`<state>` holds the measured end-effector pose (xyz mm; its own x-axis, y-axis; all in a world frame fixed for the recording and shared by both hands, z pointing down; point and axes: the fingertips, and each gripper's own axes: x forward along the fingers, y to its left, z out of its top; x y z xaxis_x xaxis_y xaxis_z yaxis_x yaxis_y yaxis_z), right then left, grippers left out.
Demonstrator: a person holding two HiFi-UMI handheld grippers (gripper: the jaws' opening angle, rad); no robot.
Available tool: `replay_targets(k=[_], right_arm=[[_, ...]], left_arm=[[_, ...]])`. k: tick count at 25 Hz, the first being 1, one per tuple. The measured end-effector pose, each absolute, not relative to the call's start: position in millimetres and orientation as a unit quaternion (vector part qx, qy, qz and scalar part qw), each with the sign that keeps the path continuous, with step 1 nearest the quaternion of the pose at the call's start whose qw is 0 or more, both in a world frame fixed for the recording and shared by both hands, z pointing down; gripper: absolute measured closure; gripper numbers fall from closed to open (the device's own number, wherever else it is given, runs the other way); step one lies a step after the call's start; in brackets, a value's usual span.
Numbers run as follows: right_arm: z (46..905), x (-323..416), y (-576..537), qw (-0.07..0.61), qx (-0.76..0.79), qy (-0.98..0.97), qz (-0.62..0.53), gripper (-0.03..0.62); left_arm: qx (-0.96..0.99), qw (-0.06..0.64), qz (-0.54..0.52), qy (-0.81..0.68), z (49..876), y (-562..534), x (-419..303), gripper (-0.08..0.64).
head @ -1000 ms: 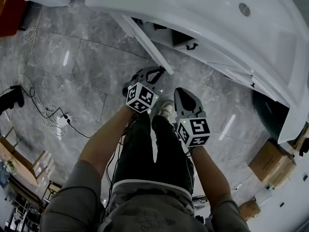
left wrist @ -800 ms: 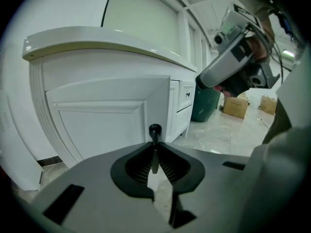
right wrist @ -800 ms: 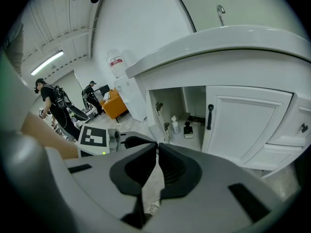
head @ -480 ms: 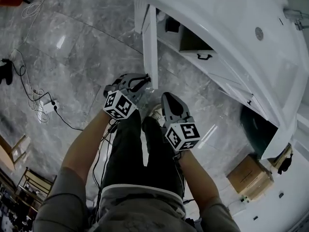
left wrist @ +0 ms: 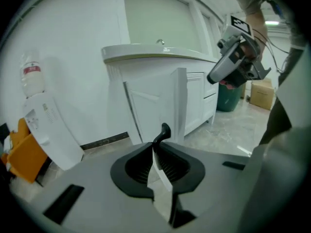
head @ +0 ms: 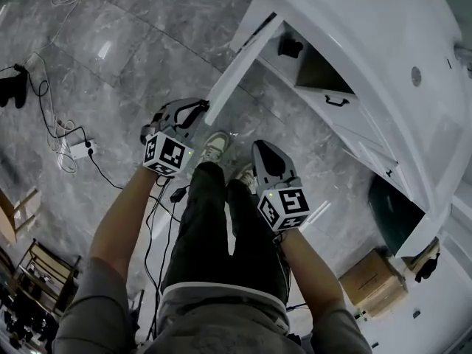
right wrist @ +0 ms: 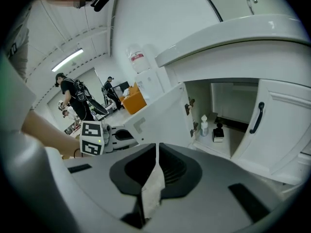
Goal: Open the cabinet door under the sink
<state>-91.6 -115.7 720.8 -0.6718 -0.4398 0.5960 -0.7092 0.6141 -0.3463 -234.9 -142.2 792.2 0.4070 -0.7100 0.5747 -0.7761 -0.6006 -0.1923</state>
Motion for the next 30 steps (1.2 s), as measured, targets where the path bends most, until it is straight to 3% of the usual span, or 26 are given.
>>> replay_targets(k=[3, 6, 13, 26, 28, 30], right_arm=[[722, -93, -119, 0.242, 0.344, -0.86, 0.288, 0.555], [721, -90, -123, 0.242, 0.356, -0.856, 0.287, 0.555], [707, -83, -125, 0.243, 0.362, -0.86, 0.263, 0.555], [634, -36, -143, 0.213, 0.42, -0.843, 0.261, 0.557], [615, -30, -146, 0.203, 0.427, -0.841, 0.263, 0.557], [596, -28, -147, 0.189, 0.426, -0.839, 0.282, 0.557]], left_arm=[[0.814, 0.09, 0.302, -0.488, 792, -147, -260, 0.511], [0.79, 0.107, 0.317, -0.514, 791, -148, -269, 0.44], [0.772, 0.14, 0.333, -0.522, 780, -138, -275, 0.417], [0.786, 0.133, 0.343, -0.497, 693, -109, -229, 0.447], [0.792, 0.119, 0.327, -0.502, 666, -115, -219, 0.504], [0.798, 0.109, 0.309, -0.506, 636, -123, -210, 0.512]])
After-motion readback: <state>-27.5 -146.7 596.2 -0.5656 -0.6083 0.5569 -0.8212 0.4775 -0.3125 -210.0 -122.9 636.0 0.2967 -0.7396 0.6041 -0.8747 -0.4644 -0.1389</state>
